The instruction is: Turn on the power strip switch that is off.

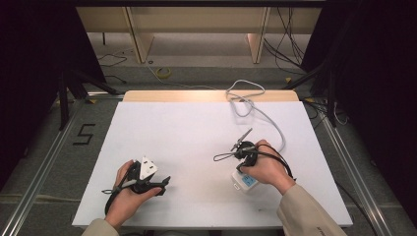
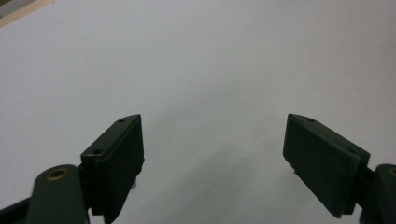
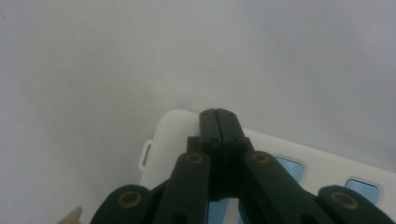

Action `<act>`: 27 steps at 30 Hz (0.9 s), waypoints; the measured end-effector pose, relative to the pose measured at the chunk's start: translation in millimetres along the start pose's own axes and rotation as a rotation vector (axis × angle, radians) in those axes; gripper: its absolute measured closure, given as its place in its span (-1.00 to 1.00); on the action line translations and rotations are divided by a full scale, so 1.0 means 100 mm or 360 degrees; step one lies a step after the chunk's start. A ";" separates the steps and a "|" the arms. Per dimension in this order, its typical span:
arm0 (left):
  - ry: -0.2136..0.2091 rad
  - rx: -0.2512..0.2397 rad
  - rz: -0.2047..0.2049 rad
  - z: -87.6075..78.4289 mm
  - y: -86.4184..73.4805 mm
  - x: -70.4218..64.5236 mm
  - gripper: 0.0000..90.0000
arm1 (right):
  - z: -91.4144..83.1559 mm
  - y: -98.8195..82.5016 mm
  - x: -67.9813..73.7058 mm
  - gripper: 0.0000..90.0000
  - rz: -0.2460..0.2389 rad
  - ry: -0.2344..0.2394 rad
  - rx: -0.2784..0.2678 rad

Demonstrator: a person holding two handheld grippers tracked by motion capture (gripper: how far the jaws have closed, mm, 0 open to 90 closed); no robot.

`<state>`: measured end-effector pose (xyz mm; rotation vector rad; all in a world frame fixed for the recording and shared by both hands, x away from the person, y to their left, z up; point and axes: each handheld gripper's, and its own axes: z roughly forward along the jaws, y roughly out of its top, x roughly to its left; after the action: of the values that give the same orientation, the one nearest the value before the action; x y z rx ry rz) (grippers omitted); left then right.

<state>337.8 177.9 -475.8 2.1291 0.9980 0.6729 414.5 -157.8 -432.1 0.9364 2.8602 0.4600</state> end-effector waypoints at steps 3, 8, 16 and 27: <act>-0.0002 0.0004 -0.0003 0.01 0.00 0.00 -0.54 | 0.00 -0.01 -0.01 1.00 0.0007 0.0016 -0.0018; 0.0000 0.0004 -0.0005 0.00 0.00 0.00 -0.54 | 0.00 -0.03 -0.02 1.00 0.0008 0.0022 -0.0035; -0.0002 0.0011 -0.0003 0.00 -0.01 0.01 -0.54 | -0.05 -0.10 -0.02 1.00 0.0017 0.0017 -0.0136; -0.0003 0.0017 -0.0021 0.02 -0.01 0.01 -0.53 | -0.20 -0.36 -0.11 0.88 0.0100 -0.0022 -0.0316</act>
<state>339.0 179.1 -477.6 2.1305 1.0159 0.6603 399.8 -197.1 -424.1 0.9906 2.7162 0.7248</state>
